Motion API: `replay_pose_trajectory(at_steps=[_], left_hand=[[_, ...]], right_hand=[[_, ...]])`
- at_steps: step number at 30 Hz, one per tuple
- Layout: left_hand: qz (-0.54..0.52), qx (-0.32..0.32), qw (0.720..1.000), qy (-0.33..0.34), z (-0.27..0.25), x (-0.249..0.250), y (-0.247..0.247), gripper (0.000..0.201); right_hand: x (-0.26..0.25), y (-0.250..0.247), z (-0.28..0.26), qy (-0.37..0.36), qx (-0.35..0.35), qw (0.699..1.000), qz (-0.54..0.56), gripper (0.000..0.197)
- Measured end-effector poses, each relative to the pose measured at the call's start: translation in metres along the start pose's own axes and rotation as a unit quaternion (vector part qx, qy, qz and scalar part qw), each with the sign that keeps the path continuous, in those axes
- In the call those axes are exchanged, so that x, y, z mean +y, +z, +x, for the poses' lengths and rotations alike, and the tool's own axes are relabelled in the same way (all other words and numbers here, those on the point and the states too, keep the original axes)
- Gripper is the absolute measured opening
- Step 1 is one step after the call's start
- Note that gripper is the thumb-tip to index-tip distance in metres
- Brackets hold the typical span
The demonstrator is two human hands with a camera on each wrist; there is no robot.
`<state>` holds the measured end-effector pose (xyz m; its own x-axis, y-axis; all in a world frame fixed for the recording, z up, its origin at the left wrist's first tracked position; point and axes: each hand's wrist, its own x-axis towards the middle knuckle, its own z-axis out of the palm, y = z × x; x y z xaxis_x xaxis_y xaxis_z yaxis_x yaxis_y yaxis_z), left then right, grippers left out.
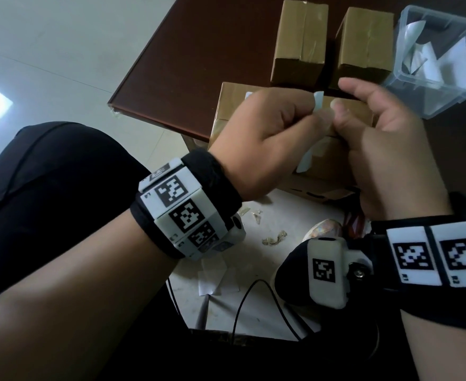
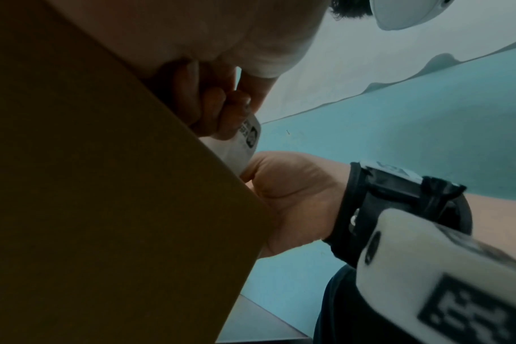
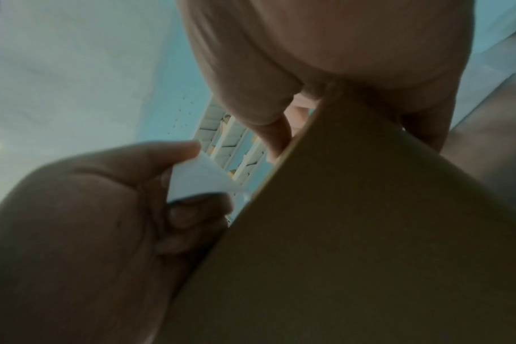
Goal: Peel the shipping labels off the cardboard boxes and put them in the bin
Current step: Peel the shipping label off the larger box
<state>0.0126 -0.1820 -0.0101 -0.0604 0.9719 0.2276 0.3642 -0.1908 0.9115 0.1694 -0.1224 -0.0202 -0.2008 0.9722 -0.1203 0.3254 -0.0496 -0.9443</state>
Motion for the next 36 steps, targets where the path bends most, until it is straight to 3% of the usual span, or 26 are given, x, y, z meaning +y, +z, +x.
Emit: replay_pose_trajectory(at_steps=[4,11,24,36], left_hand=[[0.022,0.010,1.000,0.020,0.001,-0.002,0.001,0.042],[0.176,0.037,0.980,0.087,0.000,-0.006,-0.017,0.044],[0.037,0.012,0.999,-0.020,0.003,-0.004,-0.014,0.048],[0.012,0.008,0.999,-0.029,0.004,-0.002,-0.015,0.048]], right_hand=[[0.003,0.009,-0.004,-0.049,0.034,0.994,-0.091,0.034],[0.008,0.010,-0.003,-0.063,0.073,0.982,-0.162,0.037],[0.009,0.011,-0.002,-0.048,0.088,0.984,-0.148,0.028],[0.009,0.011,-0.002,-0.042,0.086,0.984,-0.150,0.028]])
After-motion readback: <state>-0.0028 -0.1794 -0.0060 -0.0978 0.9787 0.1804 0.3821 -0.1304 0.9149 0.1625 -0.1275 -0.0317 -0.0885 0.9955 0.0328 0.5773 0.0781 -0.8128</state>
